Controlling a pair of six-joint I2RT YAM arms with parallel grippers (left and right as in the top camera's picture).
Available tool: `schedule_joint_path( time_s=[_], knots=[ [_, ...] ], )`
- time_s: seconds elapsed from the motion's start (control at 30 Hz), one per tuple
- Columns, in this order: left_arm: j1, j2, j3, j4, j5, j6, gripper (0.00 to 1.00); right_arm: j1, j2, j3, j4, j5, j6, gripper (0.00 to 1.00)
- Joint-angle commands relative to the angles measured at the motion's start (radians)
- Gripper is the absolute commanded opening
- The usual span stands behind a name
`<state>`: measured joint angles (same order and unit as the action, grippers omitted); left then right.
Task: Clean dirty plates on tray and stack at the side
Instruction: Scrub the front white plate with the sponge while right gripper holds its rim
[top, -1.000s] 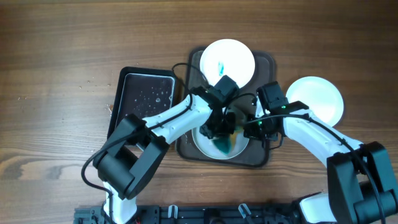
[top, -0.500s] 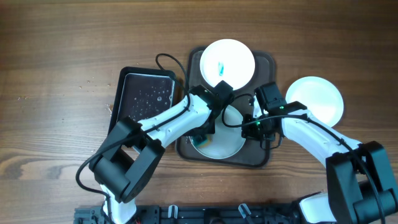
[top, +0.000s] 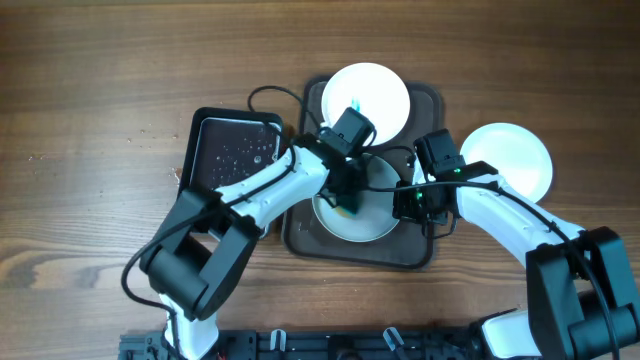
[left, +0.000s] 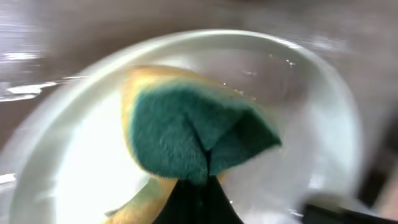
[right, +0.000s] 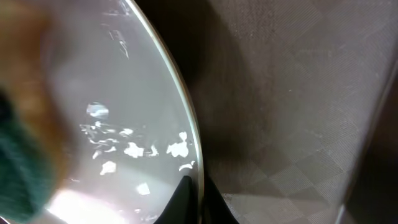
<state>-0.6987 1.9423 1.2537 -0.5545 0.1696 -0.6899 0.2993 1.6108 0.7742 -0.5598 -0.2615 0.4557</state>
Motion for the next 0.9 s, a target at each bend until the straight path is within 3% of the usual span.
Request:
schedule_joint_path(
  time_s=[0.0, 0.2, 0.33, 0.63, 0.87],
  knots=[
    [-0.039, 0.064, -0.006, 0.082, 0.29, 0.012, 0.04, 0.008, 0.029, -0.017, -0.002, 0.067, -0.045, 0.04],
    [-0.059, 0.073, -0.006, 0.117, 0.404, 0.025, 0.04, 0.008, 0.029, -0.017, -0.002, 0.068, -0.045, 0.04],
    [-0.056, 0.073, -0.006, 0.069, 0.388, 0.064, 0.04, 0.008, 0.029, -0.017, -0.002, 0.068, -0.045, 0.04],
    [-0.017, 0.068, -0.006, -0.19, -0.075, 0.079, 0.04, 0.008, 0.029, -0.017, -0.002, 0.067, -0.045, 0.04],
    [0.032, 0.001, -0.006, -0.322, -0.331, -0.02, 0.04, 0.008, 0.029, -0.017, -0.002, 0.067, -0.044, 0.04]
  ],
)
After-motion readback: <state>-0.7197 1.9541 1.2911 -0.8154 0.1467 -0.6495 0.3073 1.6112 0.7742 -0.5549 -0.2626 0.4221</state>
